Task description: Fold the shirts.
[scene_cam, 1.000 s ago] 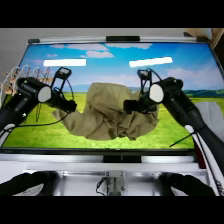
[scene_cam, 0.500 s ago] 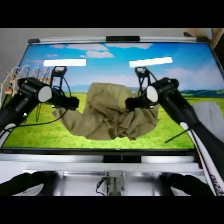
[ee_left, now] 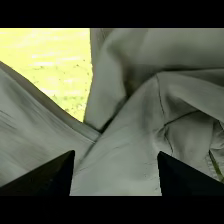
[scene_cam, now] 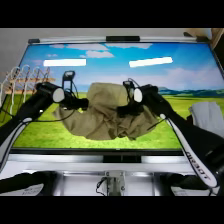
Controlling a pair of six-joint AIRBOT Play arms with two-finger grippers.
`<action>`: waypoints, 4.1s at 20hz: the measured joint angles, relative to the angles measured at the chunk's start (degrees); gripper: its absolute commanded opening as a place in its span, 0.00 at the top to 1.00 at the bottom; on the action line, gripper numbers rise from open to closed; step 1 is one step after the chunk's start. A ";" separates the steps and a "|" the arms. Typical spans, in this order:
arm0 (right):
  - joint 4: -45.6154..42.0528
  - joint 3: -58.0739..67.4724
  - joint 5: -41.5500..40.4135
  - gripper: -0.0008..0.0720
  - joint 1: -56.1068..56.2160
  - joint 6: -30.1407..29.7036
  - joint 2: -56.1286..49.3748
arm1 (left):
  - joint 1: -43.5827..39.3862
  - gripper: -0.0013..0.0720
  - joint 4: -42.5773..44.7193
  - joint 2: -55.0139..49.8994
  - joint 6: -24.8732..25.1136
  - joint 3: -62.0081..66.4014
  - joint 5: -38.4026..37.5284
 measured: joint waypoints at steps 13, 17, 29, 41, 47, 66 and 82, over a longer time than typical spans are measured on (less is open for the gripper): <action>1.92 0.28 -4.17 0.90 0.02 -2.91 -1.22 | -2.19 0.92 -9.81 -11.41 4.94 1.11 6.10; -7.54 5.42 -4.17 0.90 0.02 -7.17 5.92 | -0.52 0.92 -9.38 -6.16 10.47 9.90 5.64; -9.40 24.76 -4.09 0.90 0.09 -12.31 30.82 | 2.38 0.92 -6.73 21.07 14.12 35.23 -6.32; 6.23 6.49 11.37 0.90 0.13 -11.74 19.65 | 2.27 0.92 -5.60 22.29 10.38 -3.13 -10.19; 14.34 3.50 0.52 0.90 0.13 -15.50 11.26 | 5.14 0.90 -5.75 19.45 8.79 -11.50 -4.11; 18.29 3.06 -1.81 0.90 0.13 -16.61 10.54 | -10.25 0.22 -12.11 13.84 16.94 -14.08 10.78; 17.29 3.06 2.91 0.63 0.09 -16.13 10.54 | -6.75 0.92 -17.99 3.76 12.02 -16.06 32.87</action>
